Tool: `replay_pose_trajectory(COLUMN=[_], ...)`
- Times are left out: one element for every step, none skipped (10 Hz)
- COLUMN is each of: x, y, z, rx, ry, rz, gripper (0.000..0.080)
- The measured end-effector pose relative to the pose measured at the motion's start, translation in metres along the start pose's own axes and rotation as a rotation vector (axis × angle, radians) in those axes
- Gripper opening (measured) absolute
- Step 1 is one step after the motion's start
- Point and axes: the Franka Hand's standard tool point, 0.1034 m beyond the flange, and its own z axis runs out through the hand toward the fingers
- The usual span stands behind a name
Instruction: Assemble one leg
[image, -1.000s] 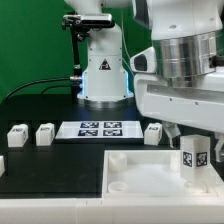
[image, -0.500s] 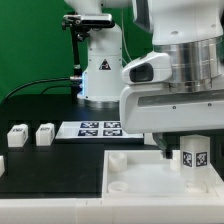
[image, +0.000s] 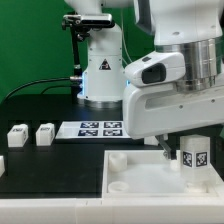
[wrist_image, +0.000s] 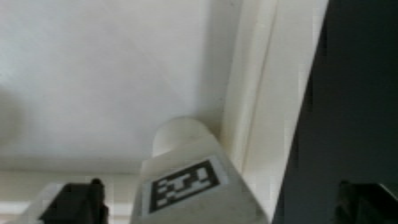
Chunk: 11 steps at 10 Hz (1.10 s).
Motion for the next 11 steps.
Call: replay_pose_trajectory(x=[0.001,0.0003,0.0002,-0.0004,-0.0004,-0.0003,-0.0003,-0.0003,-0.0003,-0.0005,0.0], y=[-0.0011,-0.0003,-0.0002,0.0041,0.0062,0.0066,0.0066,0.0066,0.0063,0.0056,0.0038], z=[-0.0024,-0.0008,-0.0005,-0.0002,0.0,0.0,0.0,0.0,0.0,0.0003,0.0004], rx=[0.0,0.0,0.0,-0.005,-0.006,-0.006,-0.004,-0.005,-0.003,0.002,0.01], ry=[0.004,0.001,0.001,-0.001,-0.001,-0.001,-0.001,-0.001,-0.001,-0.001,0.002], rz=[-0.002,-0.001,-0.001,0.003,0.007,0.007,0.028,0.042,0.07,0.188,0.345], gripper=[0.0649,0.055,0.0415,0.0415,0.0299,0.0298,0.0298,0.0296,0.0296,0.0296,0.0295])
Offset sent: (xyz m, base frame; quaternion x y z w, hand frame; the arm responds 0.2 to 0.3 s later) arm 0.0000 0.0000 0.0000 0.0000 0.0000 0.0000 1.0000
